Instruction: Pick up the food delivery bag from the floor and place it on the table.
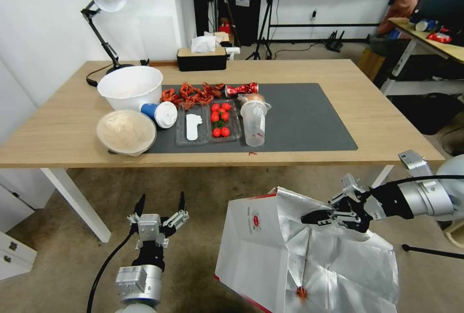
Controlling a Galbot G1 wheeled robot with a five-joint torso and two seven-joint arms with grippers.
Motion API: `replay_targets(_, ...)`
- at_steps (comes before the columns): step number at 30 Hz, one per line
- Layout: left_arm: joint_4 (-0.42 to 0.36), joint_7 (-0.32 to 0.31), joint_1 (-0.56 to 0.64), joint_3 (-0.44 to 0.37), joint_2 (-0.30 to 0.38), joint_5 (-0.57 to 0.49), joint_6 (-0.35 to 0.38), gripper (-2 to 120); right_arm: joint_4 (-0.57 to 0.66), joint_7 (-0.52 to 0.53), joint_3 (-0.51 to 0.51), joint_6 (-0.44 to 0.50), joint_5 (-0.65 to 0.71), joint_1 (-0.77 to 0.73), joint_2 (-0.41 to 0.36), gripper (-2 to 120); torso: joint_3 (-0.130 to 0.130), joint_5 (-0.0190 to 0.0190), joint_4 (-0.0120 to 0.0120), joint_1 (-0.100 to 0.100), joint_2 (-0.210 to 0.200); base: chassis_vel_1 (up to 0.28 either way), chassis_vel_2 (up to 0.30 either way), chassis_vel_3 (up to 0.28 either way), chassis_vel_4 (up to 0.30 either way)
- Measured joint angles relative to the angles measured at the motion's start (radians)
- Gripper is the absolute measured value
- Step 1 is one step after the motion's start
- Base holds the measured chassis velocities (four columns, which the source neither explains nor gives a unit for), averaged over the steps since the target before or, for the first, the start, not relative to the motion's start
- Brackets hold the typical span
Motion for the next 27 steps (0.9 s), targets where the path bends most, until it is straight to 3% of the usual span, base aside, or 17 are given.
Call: replay_targets(27, -0.011, 0.000, 0.003, -0.003, -0.002, -0.004, -0.007, 100, 0.004, 0.007, -0.001, -0.002, -0.004, -0.002, 0.006, 0, 0.074, 0.0000, 0.0000, 0.056, 0.130, 0.000, 0.000, 0.000, 0.000)
